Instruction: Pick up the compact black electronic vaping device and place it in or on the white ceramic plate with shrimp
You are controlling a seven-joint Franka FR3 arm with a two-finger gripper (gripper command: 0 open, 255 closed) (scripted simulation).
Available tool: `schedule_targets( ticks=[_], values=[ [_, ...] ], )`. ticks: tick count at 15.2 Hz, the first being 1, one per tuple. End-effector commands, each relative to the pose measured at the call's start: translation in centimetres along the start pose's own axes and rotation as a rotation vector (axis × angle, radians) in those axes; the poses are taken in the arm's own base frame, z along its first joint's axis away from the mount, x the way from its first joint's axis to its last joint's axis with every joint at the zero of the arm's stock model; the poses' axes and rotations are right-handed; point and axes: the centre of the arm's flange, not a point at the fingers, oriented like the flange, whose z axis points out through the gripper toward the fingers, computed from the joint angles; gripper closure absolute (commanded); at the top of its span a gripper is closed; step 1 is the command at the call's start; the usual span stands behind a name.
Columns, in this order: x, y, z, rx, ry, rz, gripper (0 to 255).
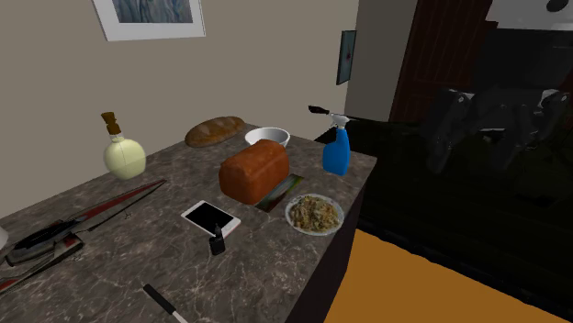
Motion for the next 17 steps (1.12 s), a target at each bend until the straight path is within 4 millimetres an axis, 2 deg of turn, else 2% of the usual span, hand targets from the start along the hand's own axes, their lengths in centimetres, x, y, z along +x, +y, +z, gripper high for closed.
schedule_targets(
  ticks=[1,9,17],
  values=[
    [0.0,0.0,0.0,0.000,0.000,0.000,0],
    [6.7,-6.3,5.4,0.017,-0.022,-0.146,0],
    [12.2,-13.6,10.8,0.033,-0.045,-0.293,0]
  ],
)
